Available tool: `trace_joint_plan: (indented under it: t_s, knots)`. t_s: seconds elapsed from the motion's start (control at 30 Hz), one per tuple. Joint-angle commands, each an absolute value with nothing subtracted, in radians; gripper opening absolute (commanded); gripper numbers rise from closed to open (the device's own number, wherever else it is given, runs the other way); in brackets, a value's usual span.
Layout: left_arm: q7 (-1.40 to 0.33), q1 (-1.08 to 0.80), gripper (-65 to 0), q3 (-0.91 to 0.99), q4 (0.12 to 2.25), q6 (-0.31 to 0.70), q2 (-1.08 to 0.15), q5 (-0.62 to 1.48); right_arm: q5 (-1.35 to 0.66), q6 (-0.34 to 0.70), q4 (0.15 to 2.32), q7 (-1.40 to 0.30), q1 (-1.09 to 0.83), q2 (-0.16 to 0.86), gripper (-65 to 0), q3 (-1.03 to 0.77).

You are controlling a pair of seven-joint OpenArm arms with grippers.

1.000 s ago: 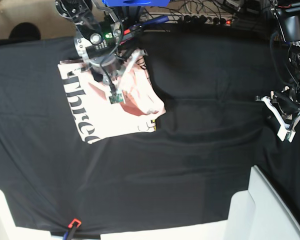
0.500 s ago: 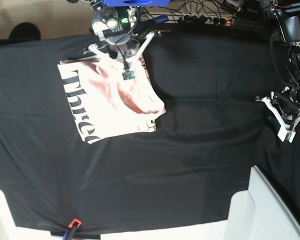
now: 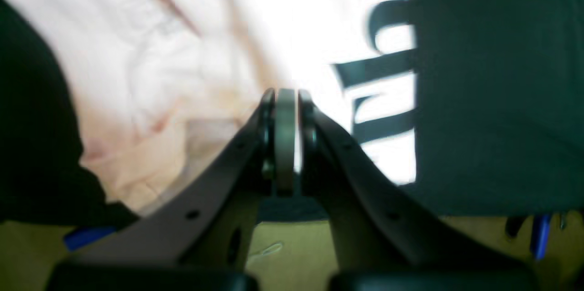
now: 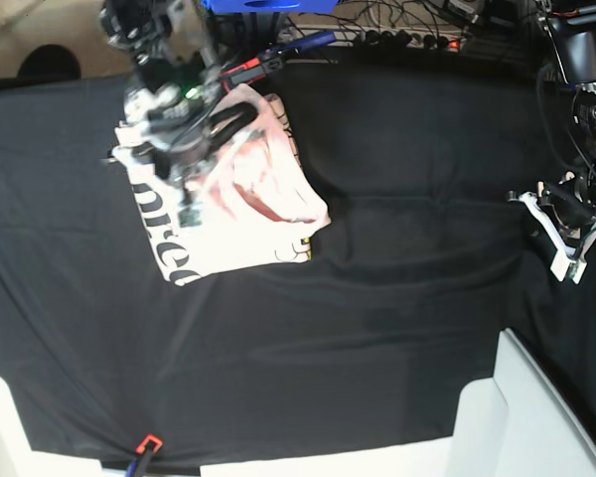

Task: Fold the T-shirt properly
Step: 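Grasp the shirt's collar edge with the right gripper and fold it back, then move the left gripper toward the shirt's folded edge beside the right gripper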

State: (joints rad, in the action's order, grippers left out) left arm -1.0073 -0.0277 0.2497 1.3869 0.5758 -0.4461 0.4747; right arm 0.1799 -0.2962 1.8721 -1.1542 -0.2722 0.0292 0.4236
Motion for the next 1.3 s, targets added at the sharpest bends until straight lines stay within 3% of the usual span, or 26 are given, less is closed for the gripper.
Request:
trace_joint_plan:
  t_s: [0.0, 0.3, 0.63, 0.97, 1.03, 1.13, 1.27]
  knots:
    - [-0.992, -0.018, -63.8, 0.255, 1.409, 0.576, -0.464, 0.481, 0.177, -0.289, 1.886, -1.138, -0.265, 0.027, -64.0, 0.404]
    - [-0.992, -0.016, -63.8, 0.254, 1.409, 0.576, -0.461, 0.481, 0.171, -0.286, 1.781, -1.099, -0.263, 0.028, -64.0, 0.268]
    - [-0.992, -0.016, -63.8, 0.245, 1.409, 0.576, -0.461, 0.481, 0.058, -0.291, 1.722, -1.021, -0.329, 0.015, -64.0, 0.269]
    - [-0.99, -0.013, -63.3, -0.053, 1.508, 0.578, -0.476, 0.487, 0.136, -0.292, 1.84, -1.03, -0.305, 0.059, -63.8, 0.266]
    - [-1.072, 0.013, -63.0, -0.099, 1.534, 0.578, -0.47, 0.49, 0.136, -0.292, 1.844, -1.04, -0.278, 0.059, -62.1, 0.265]
    - [-1.285, 0.065, -54.8, -0.081, 1.52, 0.602, -0.42, 0.545, 0.136, -0.288, 1.834, -1.093, -0.231, 0.07, -53.2, 0.265]
    - [-1.386, 0.071, -39.8, -0.005, 1.515, 0.698, -0.418, 0.704, 0.136, -0.288, 1.831, -1.115, -0.188, 0.073, -44.5, 0.265]
